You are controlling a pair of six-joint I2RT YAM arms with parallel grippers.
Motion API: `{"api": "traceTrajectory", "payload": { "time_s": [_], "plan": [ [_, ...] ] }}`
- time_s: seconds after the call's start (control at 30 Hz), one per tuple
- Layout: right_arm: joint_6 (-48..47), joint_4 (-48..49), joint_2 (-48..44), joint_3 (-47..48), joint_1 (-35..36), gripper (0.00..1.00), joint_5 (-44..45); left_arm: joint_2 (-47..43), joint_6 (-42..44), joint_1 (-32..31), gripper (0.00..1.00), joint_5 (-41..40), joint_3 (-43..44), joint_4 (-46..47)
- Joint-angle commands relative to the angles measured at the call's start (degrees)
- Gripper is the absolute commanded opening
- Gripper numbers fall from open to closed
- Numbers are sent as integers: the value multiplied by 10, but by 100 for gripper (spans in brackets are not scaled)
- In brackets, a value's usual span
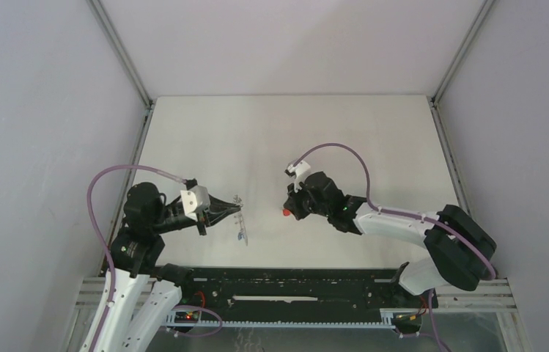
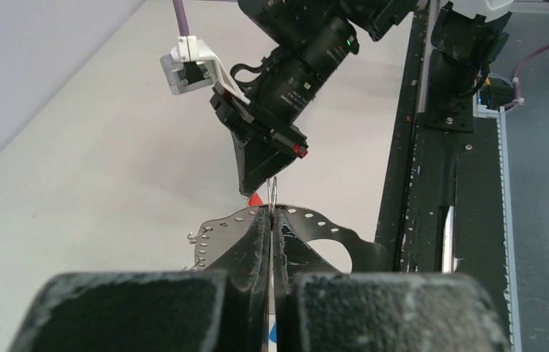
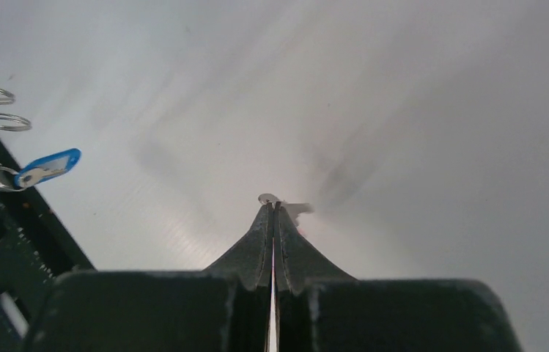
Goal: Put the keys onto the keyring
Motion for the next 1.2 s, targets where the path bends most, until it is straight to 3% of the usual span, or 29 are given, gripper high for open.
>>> {"api": "traceTrajectory", "payload": {
  "time_s": [0.0,0.17,0.3,0.47,0.57,0.77,0.93,1.17],
  "plan": [
    [-19,18,-43,-15,-7,0,-130,-3,-6,5,0,32,34,0],
    [-47,15,-90,-29,-13,0,-191,2,-6,5,0,52,38,-8],
    [6,7,-49,-19,-39,0,-245,-4,-5,5,0,56,42,-7],
    [71,90,18,-24,-40,0,-300,-9,-5,5,0,64,49,-13],
    [66,144,-11,-44,-39,0,-322,-15,6,5,0,72,51,-31],
    [-54,103,-135,-48,-37,0,-387,-17,-1,4,0,99,48,-43],
    [-209,44,-236,-18,-25,0,-450,-14,-6,1,0,139,40,-42],
    [-339,-134,-248,111,-40,0,-549,7,4,-46,0,157,49,-34]
  ]
}}
